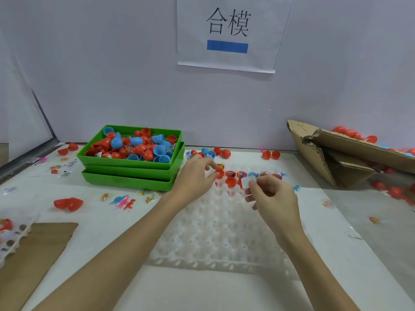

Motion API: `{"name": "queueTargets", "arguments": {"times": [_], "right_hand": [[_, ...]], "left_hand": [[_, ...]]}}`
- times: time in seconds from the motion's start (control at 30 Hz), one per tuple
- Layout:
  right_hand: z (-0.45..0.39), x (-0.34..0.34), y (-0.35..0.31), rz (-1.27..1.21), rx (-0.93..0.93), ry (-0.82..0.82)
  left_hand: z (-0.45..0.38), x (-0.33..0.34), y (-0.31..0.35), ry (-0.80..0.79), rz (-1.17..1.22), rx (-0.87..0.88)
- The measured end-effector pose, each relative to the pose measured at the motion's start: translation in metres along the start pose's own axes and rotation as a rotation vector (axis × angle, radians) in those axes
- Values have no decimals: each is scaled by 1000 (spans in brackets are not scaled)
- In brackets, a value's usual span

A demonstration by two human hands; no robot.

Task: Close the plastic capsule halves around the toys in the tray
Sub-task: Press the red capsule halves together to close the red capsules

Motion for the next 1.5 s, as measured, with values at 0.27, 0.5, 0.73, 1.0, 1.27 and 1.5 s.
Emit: {"name": "queueTargets", "arguments": {"times": [0.27,0.5,0.73,1.0,1.27,1.5], "right_hand": [[-2,-2,2,26,1,9],[-4,-15,-2,-144,40,75],[4,-2,-15,-212,15,-99],[13,12,-25,5,-168,-179],[17,17,-28,96,-256,-233],[24,21,-35,214,-339,-259]], "left_hand": [[-16,19,-1,-61,-131,64],[30,-11,29,44,70,343],[110,-19,54,67,100,435],[129,-17,50,56,106,416],[132,-15,47,49,150,384],[133,-21,48,98,132,408]]}}
Point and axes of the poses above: each hand's wrist, its own z-axis away from the middle knuckle, its own x-axis out of the palm, y = z × x, the point moved 5 cm from there along -z, towards the middle knuckle, and after that the axes turned 15 degrees about z, right-handed, at the moved point
